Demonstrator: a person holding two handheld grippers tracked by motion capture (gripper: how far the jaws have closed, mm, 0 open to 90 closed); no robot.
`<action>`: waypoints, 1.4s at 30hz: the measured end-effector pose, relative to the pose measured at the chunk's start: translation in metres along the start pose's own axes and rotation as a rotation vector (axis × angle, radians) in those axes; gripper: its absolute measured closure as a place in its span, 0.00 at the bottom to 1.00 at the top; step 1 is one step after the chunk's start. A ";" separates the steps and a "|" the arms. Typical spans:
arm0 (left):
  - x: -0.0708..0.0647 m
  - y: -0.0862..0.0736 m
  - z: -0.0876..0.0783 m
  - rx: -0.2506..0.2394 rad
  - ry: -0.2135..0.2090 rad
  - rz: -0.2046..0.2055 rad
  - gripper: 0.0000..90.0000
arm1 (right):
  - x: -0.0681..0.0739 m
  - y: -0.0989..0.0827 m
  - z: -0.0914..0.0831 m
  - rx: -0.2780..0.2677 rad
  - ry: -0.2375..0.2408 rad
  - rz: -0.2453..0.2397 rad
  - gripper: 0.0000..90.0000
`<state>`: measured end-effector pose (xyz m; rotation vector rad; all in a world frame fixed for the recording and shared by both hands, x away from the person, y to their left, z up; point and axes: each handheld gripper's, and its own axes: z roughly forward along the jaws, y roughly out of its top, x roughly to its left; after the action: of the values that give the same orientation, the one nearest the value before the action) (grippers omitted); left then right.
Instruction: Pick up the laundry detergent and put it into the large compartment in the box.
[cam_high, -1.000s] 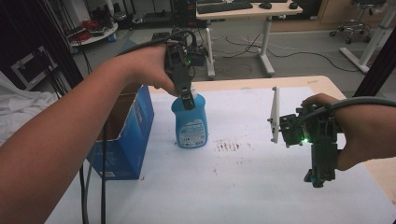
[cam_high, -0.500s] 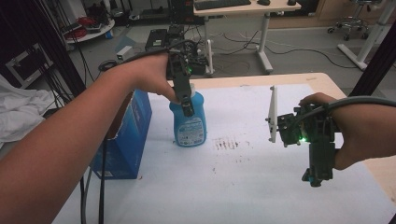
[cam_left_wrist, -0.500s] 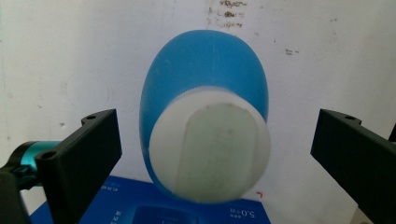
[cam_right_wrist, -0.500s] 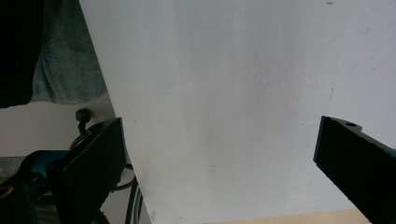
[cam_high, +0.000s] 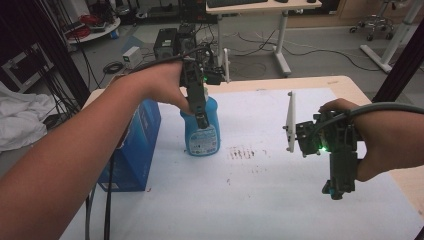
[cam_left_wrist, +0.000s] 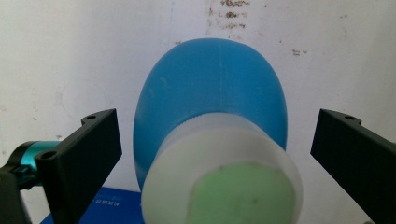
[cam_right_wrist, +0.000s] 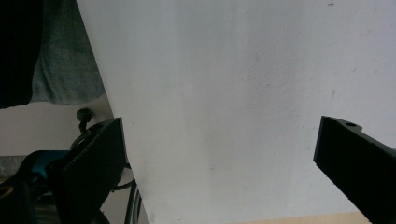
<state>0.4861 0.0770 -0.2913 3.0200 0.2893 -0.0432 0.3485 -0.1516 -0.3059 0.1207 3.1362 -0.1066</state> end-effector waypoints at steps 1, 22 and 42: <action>0.000 0.000 0.001 -0.002 -0.001 -0.002 0.02 | 0.000 0.000 0.000 0.001 0.000 0.002 0.02; 0.000 0.001 0.007 0.014 0.032 0.035 0.04 | 0.000 -0.002 0.002 -0.005 0.001 0.016 0.02; 0.000 0.002 0.008 0.023 0.041 0.051 0.17 | 0.000 -0.002 0.002 -0.004 0.002 0.019 0.02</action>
<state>0.4864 0.0742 -0.2994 3.0521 0.2172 0.0194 0.3484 -0.1536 -0.3079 0.1499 3.1365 -0.1003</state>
